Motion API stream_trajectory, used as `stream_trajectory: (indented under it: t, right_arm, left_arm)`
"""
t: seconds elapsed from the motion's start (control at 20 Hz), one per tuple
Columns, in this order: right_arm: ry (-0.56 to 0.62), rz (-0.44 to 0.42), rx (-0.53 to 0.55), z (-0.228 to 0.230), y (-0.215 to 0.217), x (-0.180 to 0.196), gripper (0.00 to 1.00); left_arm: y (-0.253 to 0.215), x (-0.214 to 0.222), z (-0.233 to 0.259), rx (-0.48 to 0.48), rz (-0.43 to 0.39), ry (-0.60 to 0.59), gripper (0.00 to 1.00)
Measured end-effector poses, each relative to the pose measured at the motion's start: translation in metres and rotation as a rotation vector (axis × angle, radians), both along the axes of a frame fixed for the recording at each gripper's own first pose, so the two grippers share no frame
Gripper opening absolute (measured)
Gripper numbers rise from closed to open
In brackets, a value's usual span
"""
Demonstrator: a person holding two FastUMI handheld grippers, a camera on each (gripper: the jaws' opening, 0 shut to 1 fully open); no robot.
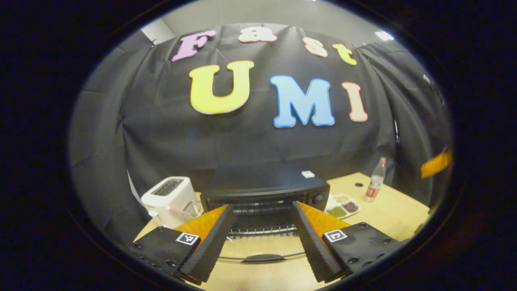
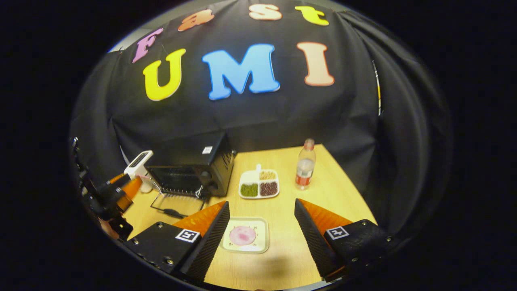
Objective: Open the electric oven with the left hand, put the food in, and close the electric oven.
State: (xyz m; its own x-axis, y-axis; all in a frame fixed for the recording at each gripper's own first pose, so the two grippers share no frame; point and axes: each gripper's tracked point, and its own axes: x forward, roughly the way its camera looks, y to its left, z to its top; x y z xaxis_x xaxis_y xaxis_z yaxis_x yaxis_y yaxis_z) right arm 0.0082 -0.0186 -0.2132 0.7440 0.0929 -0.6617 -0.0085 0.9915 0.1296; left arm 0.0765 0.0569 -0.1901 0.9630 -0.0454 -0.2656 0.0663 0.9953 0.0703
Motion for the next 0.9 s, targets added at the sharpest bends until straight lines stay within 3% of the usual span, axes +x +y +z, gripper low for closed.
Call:
stream_trajectory:
  t: [0.1,0.15,0.35,0.45,0.5,0.55,0.65,0.9]
  right_arm:
    - [0.135,0.009,0.101,-0.035,0.006,0.0,0.98]
    - [0.194,0.007,0.133,-0.053,0.007,-0.002,0.98]
    - [0.434,-0.008,0.184,-0.124,0.002,0.001,0.98]
    - [0.526,-0.008,0.144,-0.153,-0.009,0.001,0.98]
    - [0.558,-0.008,0.118,-0.166,-0.015,0.002,0.98]
    - [0.587,-0.007,0.086,-0.176,-0.021,0.003,0.98]
    - [0.606,-0.002,0.043,-0.191,-0.025,0.009,0.98]
    - [0.671,0.036,-0.08,-0.225,-0.03,0.008,0.98]
  left_arm:
    - [-0.007,-0.005,0.046,-0.014,-0.006,-0.076,1.0]
    - [-0.008,-0.008,0.065,-0.017,-0.007,-0.109,0.92]
    - [-0.005,-0.028,0.113,-0.048,0.011,-0.186,0.97]
    - [0.005,-0.037,0.121,-0.039,0.031,-0.205,1.0]
    - [0.009,-0.042,0.121,-0.031,0.041,-0.202,0.92]
    - [0.013,-0.047,0.113,-0.026,0.053,-0.187,1.0]
    - [0.024,-0.055,0.103,-0.017,0.082,-0.158,0.96]
    - [0.04,-0.069,0.093,-0.002,0.132,-0.119,1.0]
